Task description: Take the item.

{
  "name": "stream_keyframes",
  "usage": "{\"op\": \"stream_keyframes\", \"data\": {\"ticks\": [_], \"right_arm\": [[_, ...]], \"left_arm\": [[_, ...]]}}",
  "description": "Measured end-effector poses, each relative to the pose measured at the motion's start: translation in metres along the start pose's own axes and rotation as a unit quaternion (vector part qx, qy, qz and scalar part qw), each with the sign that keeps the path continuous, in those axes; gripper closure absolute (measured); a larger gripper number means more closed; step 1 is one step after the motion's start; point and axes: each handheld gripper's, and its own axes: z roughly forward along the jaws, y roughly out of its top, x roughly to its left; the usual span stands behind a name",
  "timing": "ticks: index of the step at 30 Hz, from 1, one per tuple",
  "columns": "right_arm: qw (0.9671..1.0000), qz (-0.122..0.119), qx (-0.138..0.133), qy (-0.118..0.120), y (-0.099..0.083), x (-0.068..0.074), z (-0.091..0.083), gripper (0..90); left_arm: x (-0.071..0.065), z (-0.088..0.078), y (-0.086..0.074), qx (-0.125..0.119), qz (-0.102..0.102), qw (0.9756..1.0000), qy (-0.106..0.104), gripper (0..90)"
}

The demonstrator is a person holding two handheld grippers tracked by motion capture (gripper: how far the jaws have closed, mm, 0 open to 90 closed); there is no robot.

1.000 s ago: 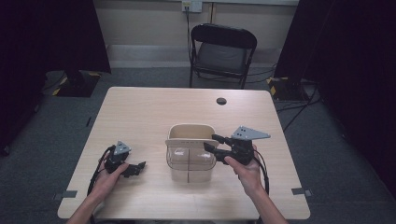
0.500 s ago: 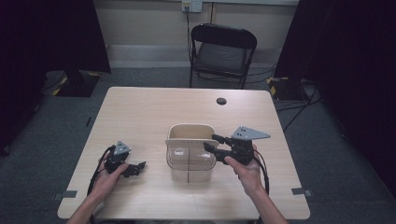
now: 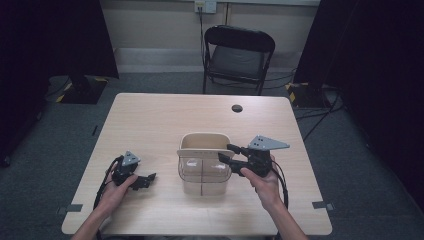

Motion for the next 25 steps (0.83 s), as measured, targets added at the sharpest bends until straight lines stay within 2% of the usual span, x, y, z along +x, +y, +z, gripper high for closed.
{"op": "stream_keyframes", "data": {"ticks": [25], "right_arm": [[1.0000,0.000,0.001,0.000,-0.0001,-0.0007,0.0003,50.8]], "left_arm": [[0.0006,-0.0005,-0.0001,0.003,0.005,1.0000,-0.001,10.2]]}}
